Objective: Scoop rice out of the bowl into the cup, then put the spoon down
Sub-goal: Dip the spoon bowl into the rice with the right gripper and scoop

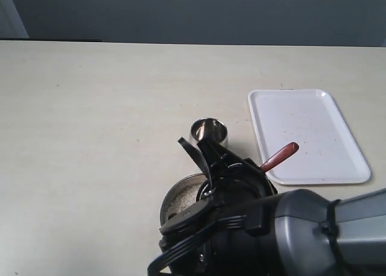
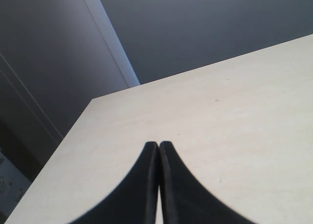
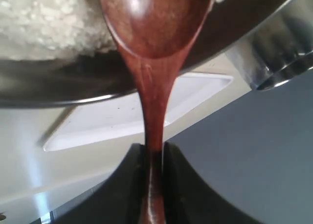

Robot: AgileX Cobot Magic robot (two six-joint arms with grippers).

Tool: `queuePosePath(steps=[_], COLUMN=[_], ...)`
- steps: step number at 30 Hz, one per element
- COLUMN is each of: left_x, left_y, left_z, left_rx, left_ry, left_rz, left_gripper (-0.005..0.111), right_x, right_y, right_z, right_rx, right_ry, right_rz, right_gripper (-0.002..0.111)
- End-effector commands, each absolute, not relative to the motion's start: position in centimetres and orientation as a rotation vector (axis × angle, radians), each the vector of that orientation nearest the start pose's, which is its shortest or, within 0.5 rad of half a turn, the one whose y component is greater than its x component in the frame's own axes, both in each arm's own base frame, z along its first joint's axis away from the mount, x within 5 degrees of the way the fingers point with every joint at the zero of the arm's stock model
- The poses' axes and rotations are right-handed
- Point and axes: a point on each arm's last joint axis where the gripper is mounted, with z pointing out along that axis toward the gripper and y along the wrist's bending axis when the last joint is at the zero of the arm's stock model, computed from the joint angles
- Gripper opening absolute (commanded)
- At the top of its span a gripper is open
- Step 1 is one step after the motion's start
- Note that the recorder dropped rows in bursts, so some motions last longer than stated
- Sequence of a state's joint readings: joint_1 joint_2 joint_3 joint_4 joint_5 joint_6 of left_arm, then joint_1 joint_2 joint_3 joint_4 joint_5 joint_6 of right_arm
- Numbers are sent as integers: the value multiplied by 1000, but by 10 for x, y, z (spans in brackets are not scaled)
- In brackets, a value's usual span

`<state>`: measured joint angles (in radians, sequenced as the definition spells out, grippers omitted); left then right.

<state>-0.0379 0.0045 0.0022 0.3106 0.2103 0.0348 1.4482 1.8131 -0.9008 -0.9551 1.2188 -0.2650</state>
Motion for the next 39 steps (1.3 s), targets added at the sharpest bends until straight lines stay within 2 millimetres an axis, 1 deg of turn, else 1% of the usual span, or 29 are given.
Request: queuePosePath(steps=[1,5,8,11,14,19,32,35,39], left_x=[56,56,56,56,56,56,56,56,56], left_y=[3,3,3,3,3,3,1,1,1], left_z=[195,195,195,195,195,195,195,195,195], left_rx=[264,264,264,264,264,271,297,297,297], left_ry=[1665,1665,1665,1665,1665,1664,1658,1658,1658], left_rz=[264,264,264,264,264,260,237,237,237], left_gripper=[0,0,0,0,0,0,0,0,0], right_x=[101,101,102,104,103,100,100,108,125], right_y=[268,268,275,288,295,294,291,287,279], right_z=[160,159,160,166,167,162,166,171,180], right_rx=[-2526,-2539,-2530,-2500,-2492,-2542,-2532,-2512,-2466], right_ry=[1115,1096,1096,1105,1143,1178,1186,1231,1306], right_rz=[-1337,-1347,-1335,-1307,-1271,-1244,-1235,-1225,-1231], right_gripper=[-1,-1,-1,-1,-1,-1,-1,-1,-1])
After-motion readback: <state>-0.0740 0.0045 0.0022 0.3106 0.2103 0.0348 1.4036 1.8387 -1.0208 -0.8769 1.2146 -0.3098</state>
